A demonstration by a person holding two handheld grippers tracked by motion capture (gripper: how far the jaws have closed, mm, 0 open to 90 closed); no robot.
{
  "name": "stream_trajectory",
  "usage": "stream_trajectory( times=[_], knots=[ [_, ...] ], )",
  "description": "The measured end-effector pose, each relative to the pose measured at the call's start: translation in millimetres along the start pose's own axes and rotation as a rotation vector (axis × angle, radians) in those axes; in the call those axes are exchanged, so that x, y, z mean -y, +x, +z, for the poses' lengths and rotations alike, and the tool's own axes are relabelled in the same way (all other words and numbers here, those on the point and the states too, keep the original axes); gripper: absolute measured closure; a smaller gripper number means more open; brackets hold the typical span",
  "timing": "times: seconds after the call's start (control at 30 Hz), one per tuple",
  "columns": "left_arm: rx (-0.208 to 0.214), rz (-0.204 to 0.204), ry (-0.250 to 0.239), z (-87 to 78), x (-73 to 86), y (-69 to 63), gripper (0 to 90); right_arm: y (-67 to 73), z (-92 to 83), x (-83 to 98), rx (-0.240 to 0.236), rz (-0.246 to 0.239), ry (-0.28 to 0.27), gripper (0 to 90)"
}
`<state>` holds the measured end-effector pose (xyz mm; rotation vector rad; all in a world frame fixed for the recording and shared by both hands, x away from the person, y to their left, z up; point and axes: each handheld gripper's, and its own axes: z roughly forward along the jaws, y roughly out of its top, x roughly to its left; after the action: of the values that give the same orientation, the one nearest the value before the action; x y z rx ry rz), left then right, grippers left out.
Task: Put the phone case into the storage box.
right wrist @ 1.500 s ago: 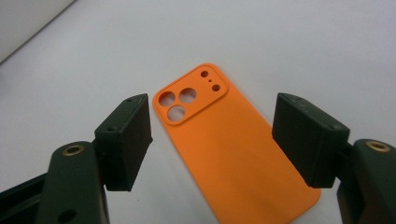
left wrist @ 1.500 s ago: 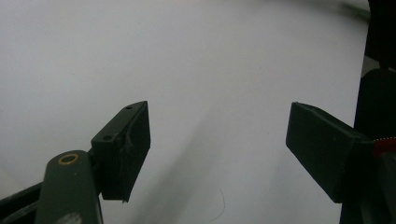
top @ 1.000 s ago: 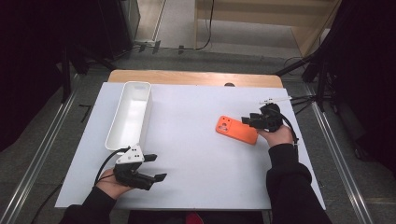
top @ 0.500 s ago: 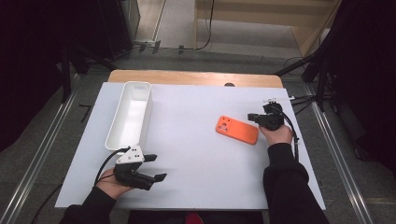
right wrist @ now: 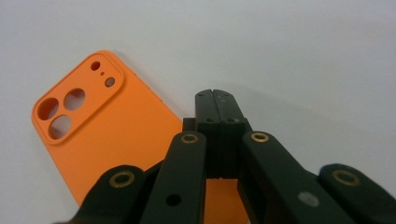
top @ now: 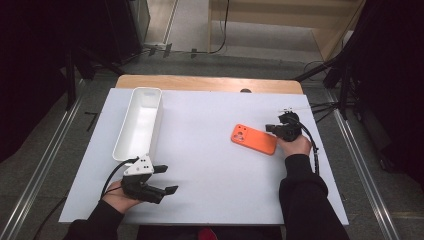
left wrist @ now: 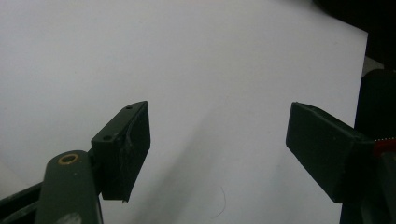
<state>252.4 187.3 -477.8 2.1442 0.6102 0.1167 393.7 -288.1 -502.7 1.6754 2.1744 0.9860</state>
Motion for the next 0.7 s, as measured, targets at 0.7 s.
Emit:
stream_trajectory(
  times=[0.7],
  knots=[
    [-0.002, 0.004, 0.001, -0.4, -0.1, 0.0, 22.2, 1.6, 6.2, 4.7, -0.022, 0.014, 0.03, 88.2]
  ],
)
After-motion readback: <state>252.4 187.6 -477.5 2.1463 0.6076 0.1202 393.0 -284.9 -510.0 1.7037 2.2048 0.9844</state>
